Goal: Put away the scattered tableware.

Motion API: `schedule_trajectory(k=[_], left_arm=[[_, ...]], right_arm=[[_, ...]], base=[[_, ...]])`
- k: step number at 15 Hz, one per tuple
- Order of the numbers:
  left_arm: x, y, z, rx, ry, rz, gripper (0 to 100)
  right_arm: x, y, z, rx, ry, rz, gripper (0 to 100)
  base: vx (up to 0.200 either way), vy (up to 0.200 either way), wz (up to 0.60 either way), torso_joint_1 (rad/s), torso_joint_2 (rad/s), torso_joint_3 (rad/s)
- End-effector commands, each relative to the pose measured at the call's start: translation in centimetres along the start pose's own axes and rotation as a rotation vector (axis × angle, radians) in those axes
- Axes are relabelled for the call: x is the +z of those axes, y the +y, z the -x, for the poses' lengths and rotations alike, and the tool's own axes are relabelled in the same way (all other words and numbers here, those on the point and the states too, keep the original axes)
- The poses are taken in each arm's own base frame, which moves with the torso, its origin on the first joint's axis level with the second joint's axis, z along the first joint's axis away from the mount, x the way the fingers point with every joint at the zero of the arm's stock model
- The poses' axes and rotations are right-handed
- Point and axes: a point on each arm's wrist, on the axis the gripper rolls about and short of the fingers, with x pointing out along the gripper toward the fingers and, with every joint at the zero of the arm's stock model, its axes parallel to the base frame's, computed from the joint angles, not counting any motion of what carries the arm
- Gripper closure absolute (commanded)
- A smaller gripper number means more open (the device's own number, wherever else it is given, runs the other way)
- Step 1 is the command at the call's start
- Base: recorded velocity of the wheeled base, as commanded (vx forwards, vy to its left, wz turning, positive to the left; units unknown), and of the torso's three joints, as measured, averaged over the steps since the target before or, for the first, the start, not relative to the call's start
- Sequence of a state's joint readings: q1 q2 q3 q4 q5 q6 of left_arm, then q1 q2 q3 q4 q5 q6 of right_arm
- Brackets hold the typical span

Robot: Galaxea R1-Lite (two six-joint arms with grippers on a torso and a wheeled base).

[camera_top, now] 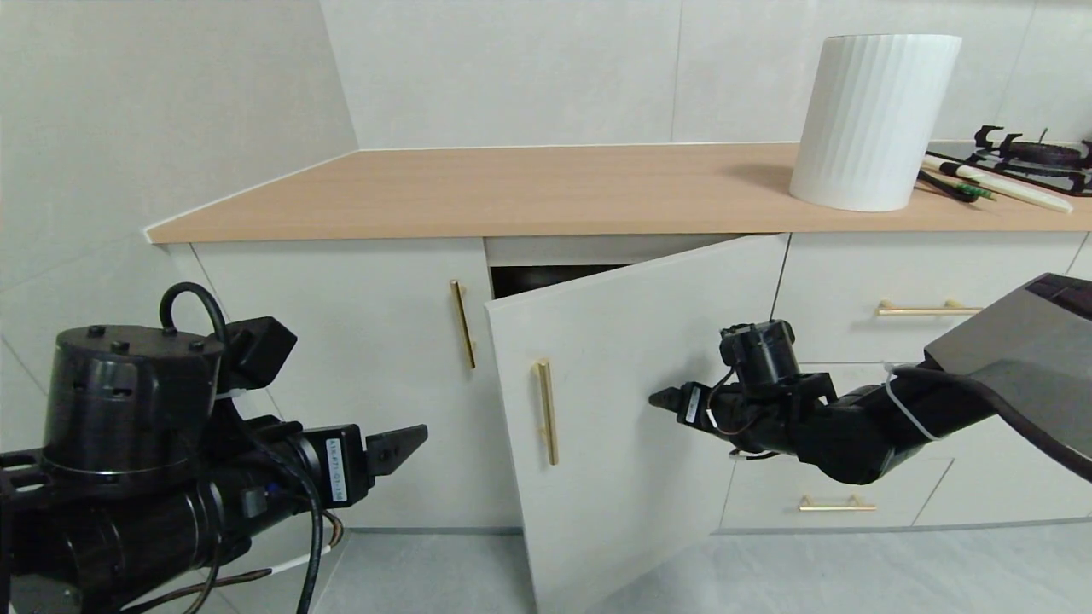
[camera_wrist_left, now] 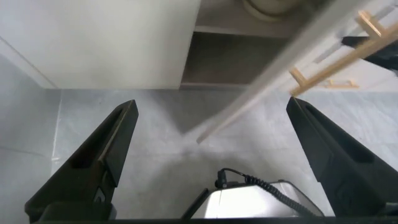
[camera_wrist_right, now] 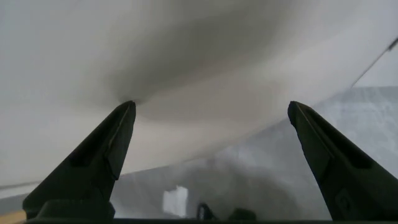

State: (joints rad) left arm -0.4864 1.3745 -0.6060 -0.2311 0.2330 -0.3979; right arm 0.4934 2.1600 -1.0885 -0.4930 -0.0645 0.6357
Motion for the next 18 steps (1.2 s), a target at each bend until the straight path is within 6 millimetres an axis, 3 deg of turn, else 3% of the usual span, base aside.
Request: schedule_trajectory(k=[1,8,18], left_arm=[[0.1,0.0,0.0,-0.002,-0.005,0.004,0],[0.1,0.0,0.0,0.0,-0.005,0.005,0],[0.0,-0.1,-0.2,0.001,0.001,0.007,0]], right_arm=[[0.4,0.4,-1.1,-0.01,-0.031,-0.038,0],[2.3,-1.2,-4.7,-0.139,-0.177,-0.16,0],[4.3,-2.9,-6.2,-0.224,-0.285,-0.213,0]], base=[[0.0,0.0,0.0,0.0,0.0,0.0],[0.0,0.0,0.0,0.0,0.0,0.0],[0.0,0.0,0.0,0.0,0.0,0.0]])
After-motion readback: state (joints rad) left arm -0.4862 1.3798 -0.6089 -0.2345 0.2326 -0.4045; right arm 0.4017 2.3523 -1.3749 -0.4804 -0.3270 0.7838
